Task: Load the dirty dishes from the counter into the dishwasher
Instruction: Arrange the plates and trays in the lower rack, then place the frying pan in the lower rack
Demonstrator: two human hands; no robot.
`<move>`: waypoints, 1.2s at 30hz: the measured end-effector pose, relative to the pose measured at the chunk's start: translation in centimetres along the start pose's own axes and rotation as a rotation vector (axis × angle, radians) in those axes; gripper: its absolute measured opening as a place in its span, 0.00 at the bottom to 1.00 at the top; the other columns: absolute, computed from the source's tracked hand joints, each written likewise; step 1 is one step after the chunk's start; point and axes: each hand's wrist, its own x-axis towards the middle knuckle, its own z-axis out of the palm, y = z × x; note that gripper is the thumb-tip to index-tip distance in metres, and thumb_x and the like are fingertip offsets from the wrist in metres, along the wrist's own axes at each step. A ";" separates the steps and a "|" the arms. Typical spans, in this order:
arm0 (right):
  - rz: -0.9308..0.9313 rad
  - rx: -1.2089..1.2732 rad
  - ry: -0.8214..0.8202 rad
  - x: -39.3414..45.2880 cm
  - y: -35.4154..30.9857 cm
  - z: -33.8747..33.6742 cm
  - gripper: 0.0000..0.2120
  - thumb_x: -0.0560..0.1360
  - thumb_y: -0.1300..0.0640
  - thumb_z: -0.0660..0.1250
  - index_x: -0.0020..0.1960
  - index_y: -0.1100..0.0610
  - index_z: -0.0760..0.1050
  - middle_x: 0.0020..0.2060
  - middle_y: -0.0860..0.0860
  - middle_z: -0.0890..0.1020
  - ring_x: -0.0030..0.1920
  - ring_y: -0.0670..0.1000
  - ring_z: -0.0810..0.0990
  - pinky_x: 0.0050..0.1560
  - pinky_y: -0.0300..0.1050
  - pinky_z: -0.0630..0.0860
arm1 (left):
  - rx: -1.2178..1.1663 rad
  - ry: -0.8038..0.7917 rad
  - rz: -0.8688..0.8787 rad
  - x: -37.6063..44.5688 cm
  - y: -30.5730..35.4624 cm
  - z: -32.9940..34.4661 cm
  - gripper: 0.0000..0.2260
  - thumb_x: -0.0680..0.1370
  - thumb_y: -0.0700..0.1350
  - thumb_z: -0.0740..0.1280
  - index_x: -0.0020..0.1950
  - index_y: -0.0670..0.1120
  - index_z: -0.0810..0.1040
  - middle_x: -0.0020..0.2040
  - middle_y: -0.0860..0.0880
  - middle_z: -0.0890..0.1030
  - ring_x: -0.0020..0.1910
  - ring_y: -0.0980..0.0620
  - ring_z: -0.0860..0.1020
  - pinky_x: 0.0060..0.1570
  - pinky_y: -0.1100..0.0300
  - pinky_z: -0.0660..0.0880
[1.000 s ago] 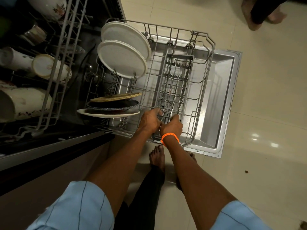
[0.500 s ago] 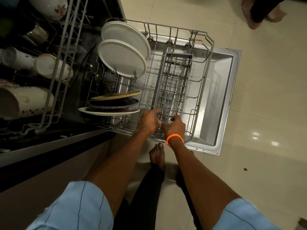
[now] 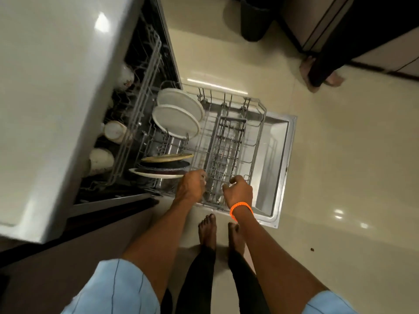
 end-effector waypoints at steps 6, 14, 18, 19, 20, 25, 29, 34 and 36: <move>-0.157 0.038 0.007 -5.2 -8.0 -6.0 0.05 0.73 0.57 0.71 0.48 0.56 0.76 0.37 0.55 0.83 0.39 0.57 0.80 0.41 0.45 0.76 | -0.062 0.072 0.057 -6.1 4.6 -7.7 0.06 0.79 0.39 0.66 0.51 0.44 0.82 0.43 0.50 0.82 0.42 0.49 0.79 0.38 0.65 0.74; -0.410 -0.006 0.040 -13.9 -18.1 -13.9 0.04 0.74 0.55 0.69 0.44 0.54 0.74 0.34 0.52 0.81 0.38 0.57 0.80 0.36 0.44 0.70 | -0.124 0.258 0.043 -16.1 9.7 -17.4 0.11 0.77 0.47 0.64 0.55 0.47 0.84 0.51 0.45 0.86 0.52 0.45 0.83 0.52 0.52 0.80; -0.531 -0.040 0.050 -18.9 -22.2 -17.0 0.03 0.74 0.55 0.68 0.46 0.53 0.75 0.34 0.51 0.79 0.37 0.56 0.78 0.35 0.44 0.69 | -0.215 0.384 0.048 -21.0 10.9 -21.9 0.10 0.75 0.48 0.65 0.50 0.49 0.84 0.46 0.50 0.86 0.47 0.49 0.83 0.47 0.53 0.80; -0.565 -0.046 0.039 -20.2 -22.9 -17.5 0.03 0.75 0.55 0.68 0.45 0.53 0.75 0.34 0.51 0.78 0.37 0.55 0.77 0.35 0.44 0.69 | -0.233 0.410 0.046 -22.5 11.2 -22.9 0.09 0.75 0.48 0.65 0.49 0.49 0.84 0.45 0.50 0.86 0.46 0.50 0.82 0.46 0.54 0.79; -0.611 -0.067 0.012 -22.2 -23.9 -18.0 0.03 0.75 0.56 0.67 0.45 0.54 0.75 0.34 0.50 0.77 0.37 0.55 0.76 0.35 0.44 0.67 | -0.270 0.458 0.042 -24.7 11.2 -24.4 0.09 0.74 0.47 0.65 0.48 0.49 0.84 0.45 0.51 0.86 0.45 0.51 0.82 0.46 0.54 0.79; -0.762 -0.131 -0.064 -27.8 -27.2 -17.1 0.05 0.76 0.55 0.67 0.45 0.57 0.76 0.37 0.54 0.81 0.44 0.59 0.80 0.38 0.44 0.65 | -0.347 0.621 -0.019 -30.9 8.9 -28.3 0.09 0.74 0.43 0.66 0.48 0.48 0.86 0.47 0.52 0.86 0.46 0.52 0.83 0.44 0.60 0.77; -0.919 -0.221 -0.192 -32.8 -29.2 -13.8 0.04 0.76 0.55 0.68 0.47 0.54 0.75 0.45 0.55 0.84 0.49 0.59 0.81 0.42 0.45 0.70 | -0.386 0.749 -0.138 -35.6 3.9 -30.2 0.12 0.74 0.45 0.65 0.53 0.49 0.85 0.49 0.51 0.86 0.49 0.52 0.83 0.49 0.60 0.78; -1.085 -0.270 -0.300 -41.0 -29.7 -7.0 0.05 0.74 0.54 0.68 0.45 0.55 0.77 0.42 0.55 0.84 0.48 0.61 0.81 0.44 0.48 0.74 | -0.431 0.883 -0.303 -43.1 -4.5 -31.1 0.11 0.73 0.45 0.64 0.47 0.50 0.85 0.45 0.53 0.86 0.46 0.53 0.82 0.45 0.61 0.77; -1.146 -0.275 -0.364 -44.9 -29.2 -3.8 0.06 0.73 0.54 0.69 0.42 0.56 0.77 0.38 0.55 0.84 0.45 0.60 0.81 0.43 0.48 0.76 | -0.442 0.919 -0.383 -46.3 -8.3 -30.9 0.09 0.72 0.45 0.63 0.44 0.51 0.84 0.41 0.53 0.85 0.44 0.51 0.82 0.42 0.60 0.75</move>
